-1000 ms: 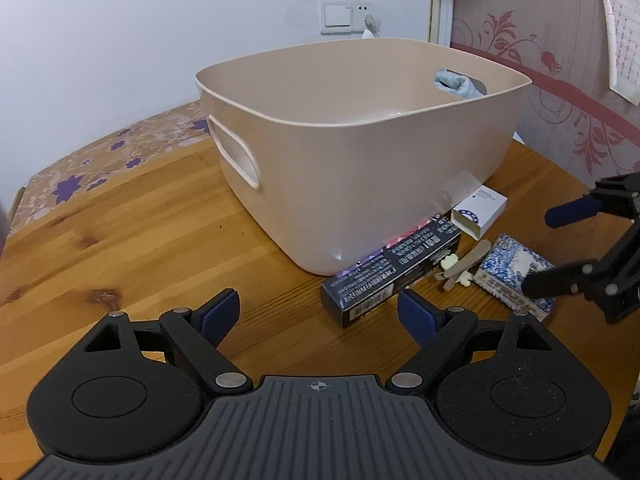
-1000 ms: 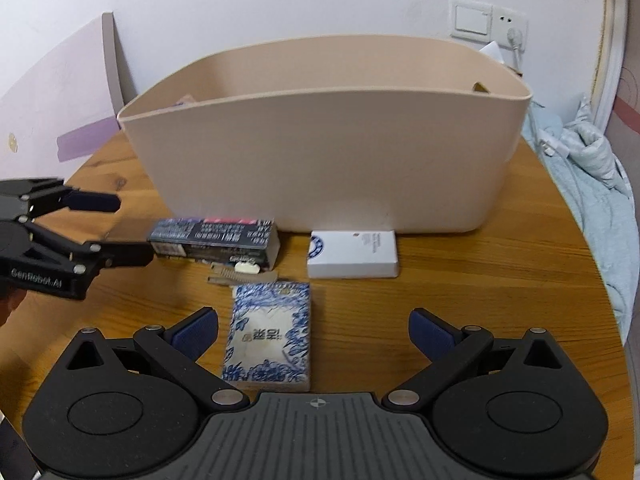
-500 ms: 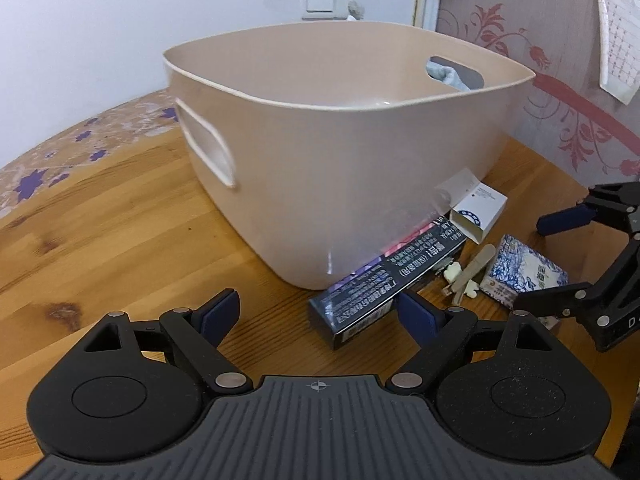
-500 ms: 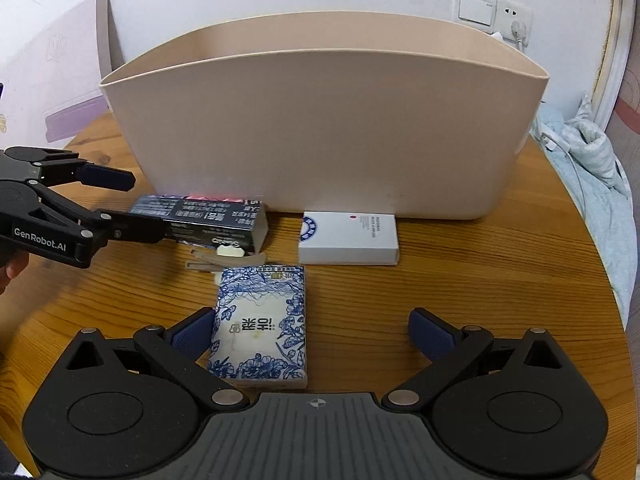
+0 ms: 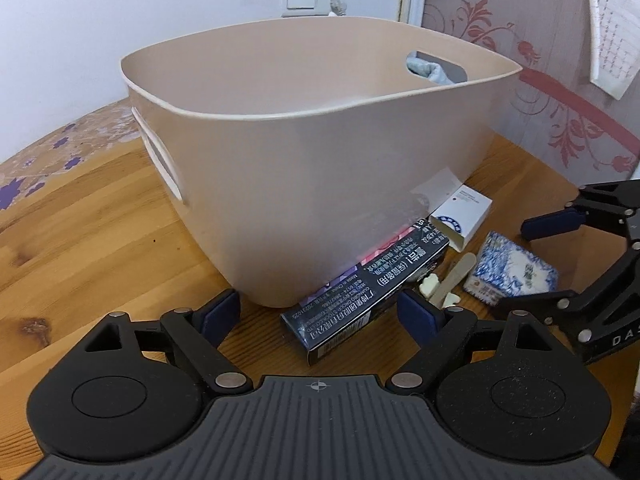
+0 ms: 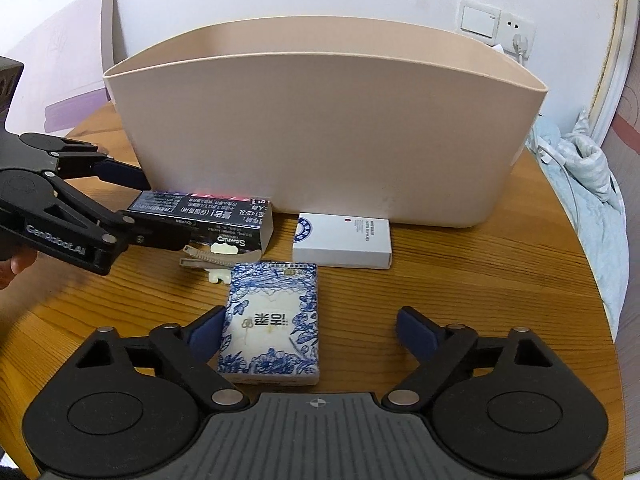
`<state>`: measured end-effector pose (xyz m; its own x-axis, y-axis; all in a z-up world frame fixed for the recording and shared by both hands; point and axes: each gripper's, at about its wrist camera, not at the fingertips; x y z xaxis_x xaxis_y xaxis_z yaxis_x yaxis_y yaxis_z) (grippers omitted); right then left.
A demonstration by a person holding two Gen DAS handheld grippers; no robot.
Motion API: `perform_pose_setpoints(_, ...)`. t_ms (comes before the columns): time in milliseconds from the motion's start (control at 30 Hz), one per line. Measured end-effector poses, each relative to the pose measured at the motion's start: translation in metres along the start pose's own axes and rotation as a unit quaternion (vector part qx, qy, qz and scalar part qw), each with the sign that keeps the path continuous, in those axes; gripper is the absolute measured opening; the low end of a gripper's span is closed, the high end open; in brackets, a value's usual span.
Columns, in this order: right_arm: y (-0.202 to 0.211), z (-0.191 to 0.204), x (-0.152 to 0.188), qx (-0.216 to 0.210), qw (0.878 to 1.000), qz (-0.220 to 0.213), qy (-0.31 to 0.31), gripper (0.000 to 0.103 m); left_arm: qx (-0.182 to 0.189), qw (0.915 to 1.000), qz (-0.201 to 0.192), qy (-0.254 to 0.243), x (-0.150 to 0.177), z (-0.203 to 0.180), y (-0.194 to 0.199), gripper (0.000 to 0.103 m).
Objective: Organize objects
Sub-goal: 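Grasp the long dark printed box with the left tool while the right tool grasps the blue-and-white tissue pack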
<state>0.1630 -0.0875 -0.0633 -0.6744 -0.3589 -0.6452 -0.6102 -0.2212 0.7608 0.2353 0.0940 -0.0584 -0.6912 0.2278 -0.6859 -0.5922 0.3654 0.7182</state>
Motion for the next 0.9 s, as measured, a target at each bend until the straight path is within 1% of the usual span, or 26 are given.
perform_pose_setpoints(33,0.001,-0.001,0.001,0.001,1.000,-0.001,0.000,0.085,-0.001,1.0000,0.000,0.001,0.000,0.000,0.001,0.084)
perform_pose_setpoints(100,0.003,-0.001,0.002,0.003,1.000,-0.002,0.000,0.079,-0.001,1.0000,0.004,0.007,0.001,0.000,0.002,0.074)
perform_pose_setpoints(133,0.005,0.001,0.003,0.003,1.000,-0.002,0.001,0.076,-0.002,1.0000,0.007,0.007,0.002,0.000,0.003,0.072)
perform_pose_setpoints(167,0.006,-0.001,0.003,0.004,1.000,-0.002,0.002,0.073,-0.005,1.0000,0.006,0.003,0.003,-0.002,0.005,0.067)
perform_pose_setpoints(200,0.008,-0.003,0.003,0.004,1.000,-0.002,0.003,0.072,-0.007,1.0000,0.006,-0.001,0.004,-0.003,0.006,0.062)
perform_pose_setpoints(267,0.009,-0.003,0.003,0.005,1.000,-0.003,0.006,0.069,-0.011,0.9999,0.005,-0.008,0.007,-0.005,0.009,0.056)
perform_pose_setpoints(500,0.012,-0.004,0.006,0.004,1.000,-0.004,0.013,0.063,-0.004,0.9998,0.011,-0.018,0.012,-0.021,0.015,0.043)
perform_pose_setpoints(700,0.017,-0.008,0.011,0.004,1.000,-0.006,0.012,0.059,-0.010,0.9997,0.015,-0.019,0.017,-0.036,0.019,0.038)
perform_pose_setpoints(800,0.020,-0.010,0.013,0.003,1.000,-0.007,0.012,0.060,-0.009,0.9997,0.013,-0.021,0.019,-0.040,0.022,0.038)
perform_pose_setpoints(833,0.021,-0.010,0.014,0.003,1.000,-0.007,0.013,0.060,-0.014,0.9996,0.009,-0.022,0.019,-0.042,0.022,0.039)
perform_pose_setpoints(900,0.021,-0.010,0.014,0.001,1.000,-0.009,0.014,0.061,-0.021,0.9996,0.004,-0.020,0.017,-0.042,0.021,0.050)
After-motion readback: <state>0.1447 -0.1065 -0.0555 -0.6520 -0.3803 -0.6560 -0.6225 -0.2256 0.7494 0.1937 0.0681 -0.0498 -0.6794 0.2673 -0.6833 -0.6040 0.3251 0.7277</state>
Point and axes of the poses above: each gripper's, at about its wrist camera, not at the fingertips, and y roughly against the way its jaws point, z to its left, x to its underside, and after that the axes turned 8 degrees about y, right-handed
